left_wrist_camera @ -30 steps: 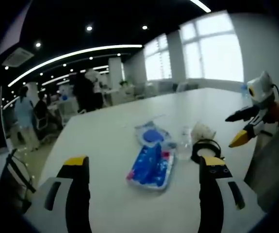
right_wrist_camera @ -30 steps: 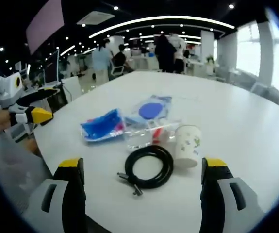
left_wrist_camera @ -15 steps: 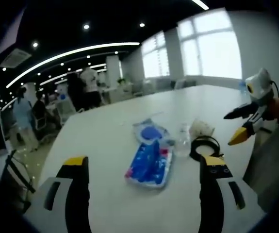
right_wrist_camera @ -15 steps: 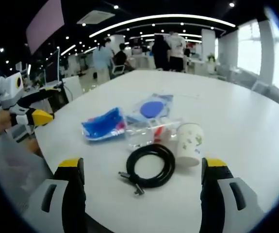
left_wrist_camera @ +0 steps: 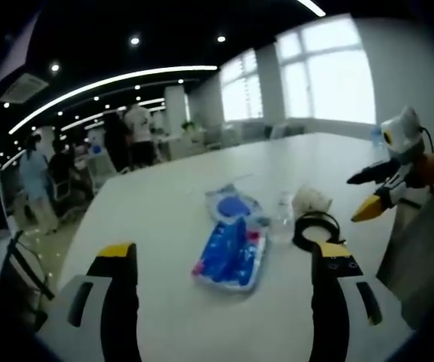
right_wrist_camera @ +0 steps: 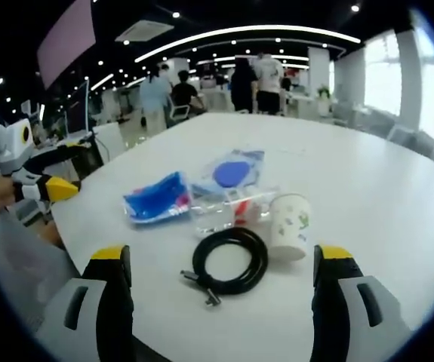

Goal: Arrange the tabletop items into an orderly group along one side of the table until the central work area is clear of visible clutter.

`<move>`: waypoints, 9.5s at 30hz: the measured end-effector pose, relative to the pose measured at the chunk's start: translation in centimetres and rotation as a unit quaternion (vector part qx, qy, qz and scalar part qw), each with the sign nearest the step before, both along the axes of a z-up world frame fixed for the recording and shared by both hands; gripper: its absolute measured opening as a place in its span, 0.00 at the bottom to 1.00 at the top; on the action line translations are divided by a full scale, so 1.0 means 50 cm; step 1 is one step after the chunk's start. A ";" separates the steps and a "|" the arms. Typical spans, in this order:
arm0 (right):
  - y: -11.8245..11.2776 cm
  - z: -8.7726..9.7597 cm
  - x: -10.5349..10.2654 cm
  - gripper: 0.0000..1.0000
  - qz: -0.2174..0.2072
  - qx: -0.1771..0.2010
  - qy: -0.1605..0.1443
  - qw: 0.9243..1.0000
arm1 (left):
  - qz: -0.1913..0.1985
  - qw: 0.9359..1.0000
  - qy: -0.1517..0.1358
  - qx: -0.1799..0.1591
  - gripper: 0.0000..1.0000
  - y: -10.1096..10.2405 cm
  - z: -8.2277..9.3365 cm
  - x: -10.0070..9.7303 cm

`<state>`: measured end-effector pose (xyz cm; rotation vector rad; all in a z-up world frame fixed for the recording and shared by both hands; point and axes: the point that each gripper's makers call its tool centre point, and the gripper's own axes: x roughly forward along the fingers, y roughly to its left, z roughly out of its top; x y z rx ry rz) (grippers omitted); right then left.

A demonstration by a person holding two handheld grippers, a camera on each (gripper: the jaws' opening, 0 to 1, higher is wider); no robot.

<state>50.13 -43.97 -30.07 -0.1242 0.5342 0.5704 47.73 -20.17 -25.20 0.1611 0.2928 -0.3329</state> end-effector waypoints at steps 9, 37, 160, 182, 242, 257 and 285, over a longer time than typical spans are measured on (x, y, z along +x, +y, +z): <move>0.004 -0.002 -0.002 0.99 0.003 -0.001 0.001 1.000 | 0.002 1.000 0.011 -0.005 0.91 0.004 -0.007 0.000; 0.021 0.012 -0.001 0.96 0.000 0.058 0.016 0.998 | 0.000 0.999 0.017 -0.032 0.89 -0.001 -0.005 0.007; 0.054 0.007 0.078 0.98 0.019 0.025 0.019 0.999 | -0.208 0.963 0.168 0.009 0.67 -0.353 -0.164 0.308; 0.040 0.012 0.088 0.98 0.006 0.026 0.016 1.000 | -0.223 0.941 0.253 0.038 0.56 -0.412 -0.200 0.335; 0.014 -0.014 0.083 0.98 -0.013 0.018 0.059 0.998 | -0.157 0.903 0.389 0.094 0.36 -0.413 -0.268 0.320; 0.032 -0.022 0.070 0.98 0.000 0.025 0.072 0.997 | -0.177 0.928 0.324 0.057 0.36 -0.391 -0.182 0.320; 0.049 -0.025 0.058 0.99 0.022 0.009 0.065 0.998 | -0.299 0.939 0.170 -0.007 0.35 -0.396 -0.062 0.313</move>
